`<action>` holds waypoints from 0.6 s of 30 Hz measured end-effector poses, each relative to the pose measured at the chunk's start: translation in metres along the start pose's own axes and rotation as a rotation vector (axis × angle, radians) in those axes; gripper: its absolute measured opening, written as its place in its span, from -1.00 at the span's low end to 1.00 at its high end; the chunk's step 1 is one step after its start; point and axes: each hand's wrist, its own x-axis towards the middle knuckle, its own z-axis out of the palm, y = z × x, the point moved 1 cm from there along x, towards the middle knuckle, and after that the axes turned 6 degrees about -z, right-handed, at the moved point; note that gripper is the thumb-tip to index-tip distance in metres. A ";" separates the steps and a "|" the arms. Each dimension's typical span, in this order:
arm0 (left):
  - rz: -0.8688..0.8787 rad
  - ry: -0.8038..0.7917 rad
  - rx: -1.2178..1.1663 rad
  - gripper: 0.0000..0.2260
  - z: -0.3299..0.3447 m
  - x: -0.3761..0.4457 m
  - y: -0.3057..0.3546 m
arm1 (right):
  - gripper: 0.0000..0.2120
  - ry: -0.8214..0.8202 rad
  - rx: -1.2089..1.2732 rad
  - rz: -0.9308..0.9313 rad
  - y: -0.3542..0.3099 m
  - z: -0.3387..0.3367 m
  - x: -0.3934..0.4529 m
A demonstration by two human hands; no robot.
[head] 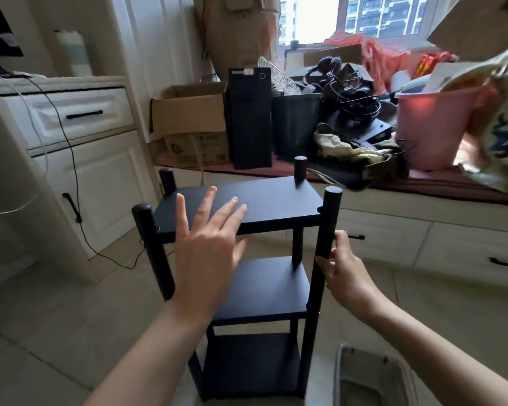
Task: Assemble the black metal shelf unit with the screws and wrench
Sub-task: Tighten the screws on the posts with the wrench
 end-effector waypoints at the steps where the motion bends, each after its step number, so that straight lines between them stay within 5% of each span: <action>1: 0.026 -0.005 -0.031 -0.49 0.004 0.002 0.012 | -0.77 -0.009 -0.003 -0.002 0.001 -0.002 -0.004; 14: 0.183 -0.086 -0.332 -0.60 0.010 0.002 0.062 | -0.73 -0.086 0.003 -0.080 -0.007 -0.023 -0.057; 18: 0.156 -0.074 -0.323 -0.63 0.007 -0.001 0.065 | -0.88 -0.108 -0.025 -0.095 -0.008 -0.025 -0.066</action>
